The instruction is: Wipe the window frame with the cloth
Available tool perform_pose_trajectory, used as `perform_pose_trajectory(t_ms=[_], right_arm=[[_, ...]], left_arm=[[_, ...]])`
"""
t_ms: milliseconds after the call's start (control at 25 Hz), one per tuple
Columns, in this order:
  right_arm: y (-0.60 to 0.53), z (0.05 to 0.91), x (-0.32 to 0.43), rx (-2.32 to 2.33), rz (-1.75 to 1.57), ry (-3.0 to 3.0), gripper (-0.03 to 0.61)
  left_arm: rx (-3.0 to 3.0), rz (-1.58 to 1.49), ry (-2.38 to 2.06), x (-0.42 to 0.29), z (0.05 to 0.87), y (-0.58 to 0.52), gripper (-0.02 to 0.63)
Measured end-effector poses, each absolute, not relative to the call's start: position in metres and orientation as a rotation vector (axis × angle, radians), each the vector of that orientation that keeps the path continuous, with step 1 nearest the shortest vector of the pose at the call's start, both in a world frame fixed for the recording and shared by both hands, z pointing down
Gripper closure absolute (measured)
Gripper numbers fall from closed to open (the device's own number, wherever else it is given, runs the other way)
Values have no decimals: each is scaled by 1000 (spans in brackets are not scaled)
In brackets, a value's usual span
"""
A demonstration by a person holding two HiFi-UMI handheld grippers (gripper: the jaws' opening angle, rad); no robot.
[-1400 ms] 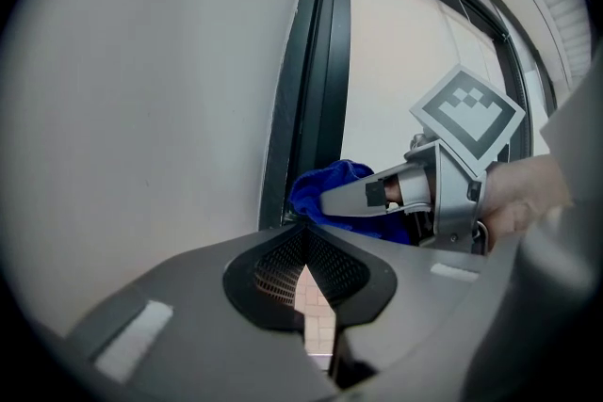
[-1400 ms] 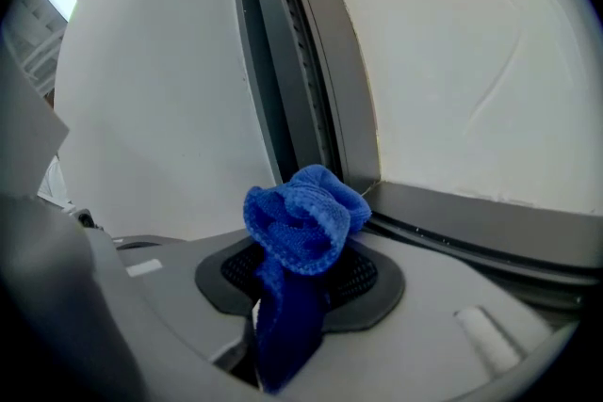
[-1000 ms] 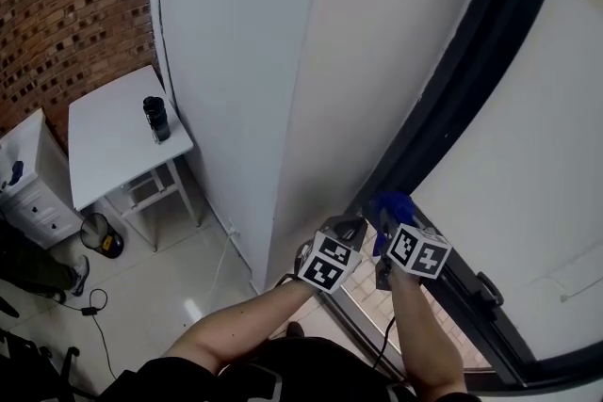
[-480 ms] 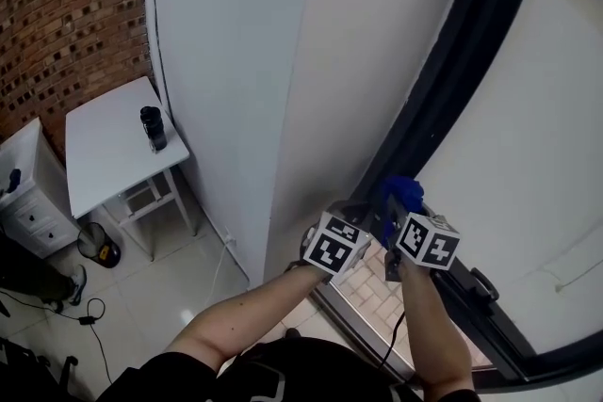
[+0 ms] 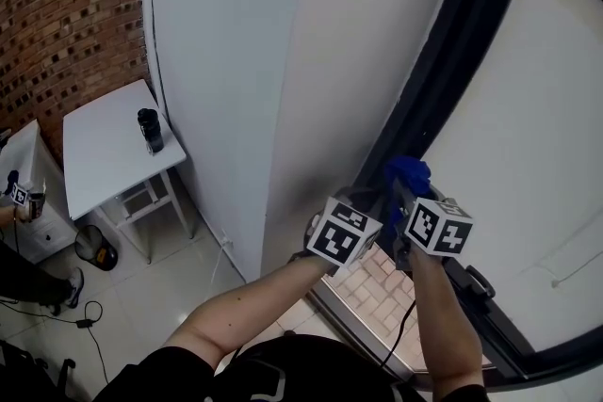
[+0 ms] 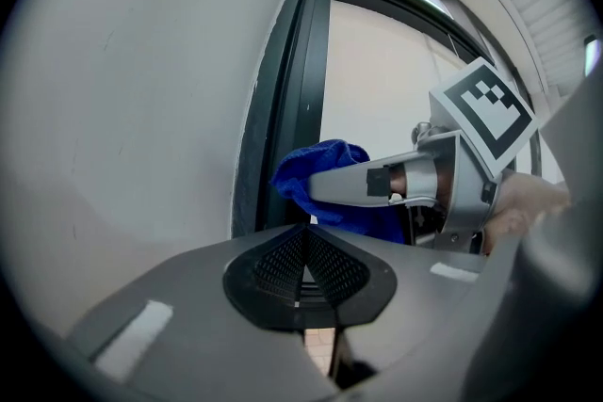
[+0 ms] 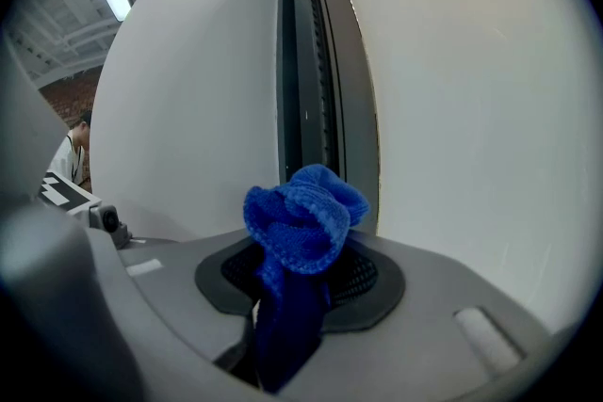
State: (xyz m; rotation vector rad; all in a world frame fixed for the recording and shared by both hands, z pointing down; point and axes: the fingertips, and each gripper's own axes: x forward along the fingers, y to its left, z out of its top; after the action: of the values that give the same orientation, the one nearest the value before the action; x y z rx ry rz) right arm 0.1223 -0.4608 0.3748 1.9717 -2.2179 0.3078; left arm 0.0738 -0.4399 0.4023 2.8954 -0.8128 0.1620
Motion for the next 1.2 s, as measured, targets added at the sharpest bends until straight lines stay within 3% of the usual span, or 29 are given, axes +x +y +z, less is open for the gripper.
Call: perform_pose_trajectory(t_ms=[1200], right_arm=[[-465,236,130,1972,-22,-2262,437]], left_arm=[[3021,-22,-793,91,289,-440,623]])
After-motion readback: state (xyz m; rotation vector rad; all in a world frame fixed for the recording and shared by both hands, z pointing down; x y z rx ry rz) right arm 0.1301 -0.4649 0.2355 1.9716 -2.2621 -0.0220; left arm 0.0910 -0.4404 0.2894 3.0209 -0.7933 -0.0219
